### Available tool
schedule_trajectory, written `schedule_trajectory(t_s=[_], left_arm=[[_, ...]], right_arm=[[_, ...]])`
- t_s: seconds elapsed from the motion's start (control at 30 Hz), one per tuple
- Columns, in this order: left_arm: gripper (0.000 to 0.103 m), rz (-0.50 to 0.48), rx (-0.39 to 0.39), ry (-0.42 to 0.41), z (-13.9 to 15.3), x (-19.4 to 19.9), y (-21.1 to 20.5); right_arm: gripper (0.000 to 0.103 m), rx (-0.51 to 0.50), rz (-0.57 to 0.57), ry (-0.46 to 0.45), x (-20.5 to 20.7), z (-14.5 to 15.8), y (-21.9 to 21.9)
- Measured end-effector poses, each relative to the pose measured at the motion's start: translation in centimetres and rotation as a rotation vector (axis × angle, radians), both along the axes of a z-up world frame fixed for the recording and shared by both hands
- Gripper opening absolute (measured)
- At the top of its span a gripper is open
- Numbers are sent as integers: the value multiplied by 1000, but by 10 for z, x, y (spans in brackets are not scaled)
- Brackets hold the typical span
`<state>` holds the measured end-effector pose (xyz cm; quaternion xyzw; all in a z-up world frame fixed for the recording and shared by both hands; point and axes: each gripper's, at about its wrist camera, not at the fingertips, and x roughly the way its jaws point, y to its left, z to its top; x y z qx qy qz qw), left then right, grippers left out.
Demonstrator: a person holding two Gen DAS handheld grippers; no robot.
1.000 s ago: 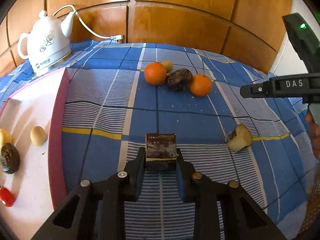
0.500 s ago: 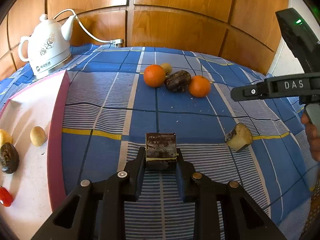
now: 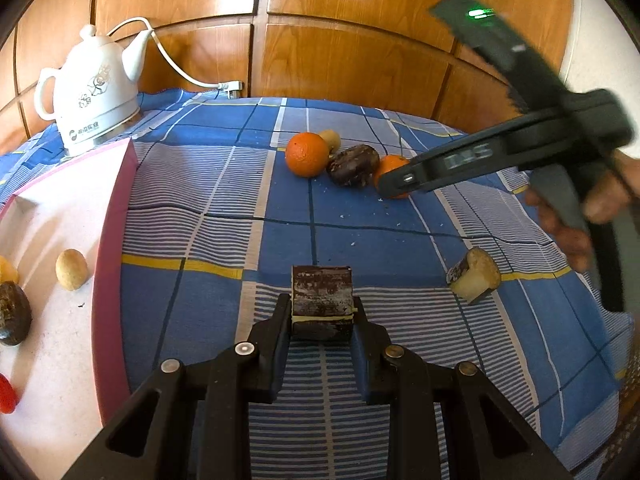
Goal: Organize fruits
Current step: 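Close the left gripper on the brown cube while the right grasps the stemmed mandarin, then carry the brown cube into the tray and open the left gripper while the right holds the mandarin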
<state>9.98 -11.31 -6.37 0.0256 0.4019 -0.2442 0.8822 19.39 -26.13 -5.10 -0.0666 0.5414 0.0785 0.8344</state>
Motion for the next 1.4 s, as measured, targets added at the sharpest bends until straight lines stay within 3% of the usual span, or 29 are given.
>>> schedule_trajectory(t_s=[0.07, 0.1, 0.13, 0.37, 0.6, 0.97, 1.4], left_arm=[[27, -3, 0, -4, 0, -1, 0], [27, -4, -2, -3, 0, -1, 0], [27, -4, -4, -3, 0, -1, 0], [27, -3, -10, -4, 0, -1, 1], [27, -1, 3, 1, 1, 0, -2], [27, 6, 59, 14, 5, -2, -6], [27, 20, 57, 38, 8, -8, 0]], right_arm=[[59, -28, 13, 5, 7, -7, 4], [54, -44, 15, 9, 9, -10, 5], [40, -53, 13, 6, 9, -11, 5], [40, -71, 11, -16, -23, 2, -9], [40, -87, -121, 30, -62, -2, -51], [40, -20, -162, 33, -63, -12, -66], [40, -9, -160, 40, -46, -19, -72]])
